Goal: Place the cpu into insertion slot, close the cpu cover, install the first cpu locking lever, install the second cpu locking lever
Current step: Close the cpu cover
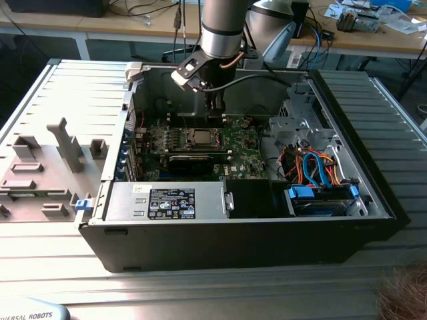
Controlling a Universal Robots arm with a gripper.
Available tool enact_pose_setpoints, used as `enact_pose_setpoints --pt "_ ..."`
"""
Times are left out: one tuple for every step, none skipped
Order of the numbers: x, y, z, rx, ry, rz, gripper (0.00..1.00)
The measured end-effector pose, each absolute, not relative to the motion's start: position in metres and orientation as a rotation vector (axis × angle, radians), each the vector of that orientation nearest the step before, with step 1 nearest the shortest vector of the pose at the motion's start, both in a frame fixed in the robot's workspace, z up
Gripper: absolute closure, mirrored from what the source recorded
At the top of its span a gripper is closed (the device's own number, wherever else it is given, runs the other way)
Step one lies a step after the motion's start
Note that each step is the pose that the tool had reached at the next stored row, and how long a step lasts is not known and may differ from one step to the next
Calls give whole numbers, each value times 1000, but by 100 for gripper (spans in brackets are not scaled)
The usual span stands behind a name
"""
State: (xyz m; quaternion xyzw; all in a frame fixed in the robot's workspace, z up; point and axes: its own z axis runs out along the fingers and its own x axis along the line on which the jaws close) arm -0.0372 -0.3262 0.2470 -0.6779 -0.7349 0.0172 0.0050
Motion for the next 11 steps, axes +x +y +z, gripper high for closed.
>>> enact_pose_setpoints --pt "-38 -326 247 -2123 -2301 54 89" --pt "-38 -326 247 -2123 -2301 54 89" --pt "-39 -326 247 -2123 -2301 54 89" --pt "-39 -326 247 -2123 -2301 54 89" --pt "-40 -326 246 -2123 -2301 54 89" --pt "-41 -326 246 -2123 -2301 54 89" --pt "-41 -326 246 -2123 -2301 54 89" --pt "-42 -326 246 -2123 -2301 54 89" --pt "-42 -326 246 -2123 -2301 54 89" --pt "-43 -326 246 -2123 -2301 54 89" --pt "-43 -326 246 -2123 -2301 54 89"
